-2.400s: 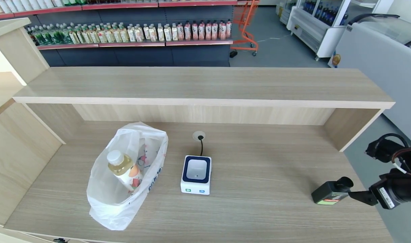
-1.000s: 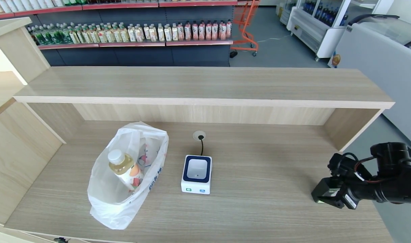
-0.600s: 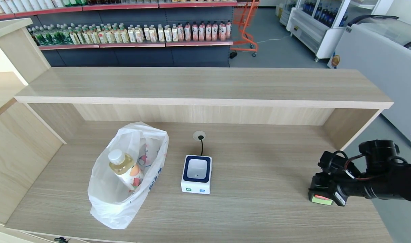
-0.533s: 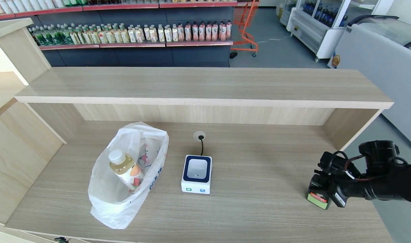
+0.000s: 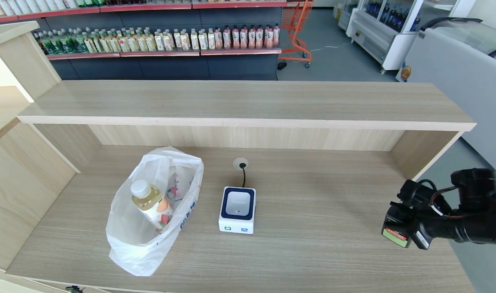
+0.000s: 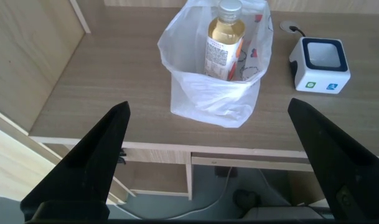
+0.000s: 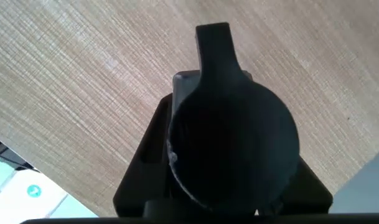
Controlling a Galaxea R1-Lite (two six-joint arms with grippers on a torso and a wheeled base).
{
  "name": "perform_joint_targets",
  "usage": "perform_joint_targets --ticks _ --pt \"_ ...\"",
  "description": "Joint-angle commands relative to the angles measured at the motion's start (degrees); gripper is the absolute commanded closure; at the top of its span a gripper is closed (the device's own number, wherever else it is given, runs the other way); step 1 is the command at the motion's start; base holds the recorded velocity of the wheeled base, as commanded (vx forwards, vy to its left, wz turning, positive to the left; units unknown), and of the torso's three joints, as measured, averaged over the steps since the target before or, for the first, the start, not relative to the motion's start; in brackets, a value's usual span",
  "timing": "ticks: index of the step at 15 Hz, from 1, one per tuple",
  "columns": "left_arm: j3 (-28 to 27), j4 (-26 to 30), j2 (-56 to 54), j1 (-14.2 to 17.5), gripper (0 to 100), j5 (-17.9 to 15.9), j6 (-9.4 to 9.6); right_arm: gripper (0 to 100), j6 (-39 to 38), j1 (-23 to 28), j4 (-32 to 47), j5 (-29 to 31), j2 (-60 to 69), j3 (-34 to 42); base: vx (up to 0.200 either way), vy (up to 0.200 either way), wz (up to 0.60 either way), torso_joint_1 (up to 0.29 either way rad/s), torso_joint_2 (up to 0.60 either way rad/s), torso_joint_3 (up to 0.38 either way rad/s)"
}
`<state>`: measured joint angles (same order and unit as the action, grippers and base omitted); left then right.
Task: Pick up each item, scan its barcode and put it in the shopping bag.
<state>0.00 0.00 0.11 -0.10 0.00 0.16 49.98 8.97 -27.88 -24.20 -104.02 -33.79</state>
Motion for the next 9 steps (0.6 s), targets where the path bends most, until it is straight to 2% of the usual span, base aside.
perform_joint_targets --ticks 1,3,4,5,6,7,9 --pt "0.0 0.0 -0.02 0.01 0 0.0 0.02 100 -0.24 -0.01 -4.64 -0.5 6.9 0.75 0.0 0.0 0.0 0.0 0.0 0.0" --pt "0.0 0.0 -0.02 0.01 0 0.0 0.02 100 1.7 -0.36 -13.6 -0.76 15.96 7.16 0.0 0.0 0.0 0.0 0.0 0.0" --pt "0.0 0.0 -0.02 0.01 0 0.0 0.02 100 5.21 -2.12 -16.94 -1.64 19.21 10.59 0.0 0.0 0.0 0.0 0.0 0.0" --pt "0.0 0.0 -0.02 0.01 0 0.0 0.02 100 10.14 -5.46 -17.12 -4.63 21.23 13.14 0.0 0.0 0.0 0.0 0.0 0.0" --pt "0.0 0.0 -0.02 0.01 0 0.0 0.02 100 17.61 -8.18 -15.71 -9.29 22.02 13.67 0.0 0.0 0.0 0.0 0.0 0.0" --pt "0.0 0.0 -0.02 -0.08 0 0.0 0.02 100 30.09 -11.43 -12.9 -14.56 22.2 13.31 0.0 0.0 0.0 0.0 0.0 0.0" --pt "0.0 0.0 -0.02 0.01 0 0.0 0.02 100 57.07 -15.65 -12.81 -20.54 23.78 11.2 0.0 0.0 0.0 0.0 0.0 0.0"
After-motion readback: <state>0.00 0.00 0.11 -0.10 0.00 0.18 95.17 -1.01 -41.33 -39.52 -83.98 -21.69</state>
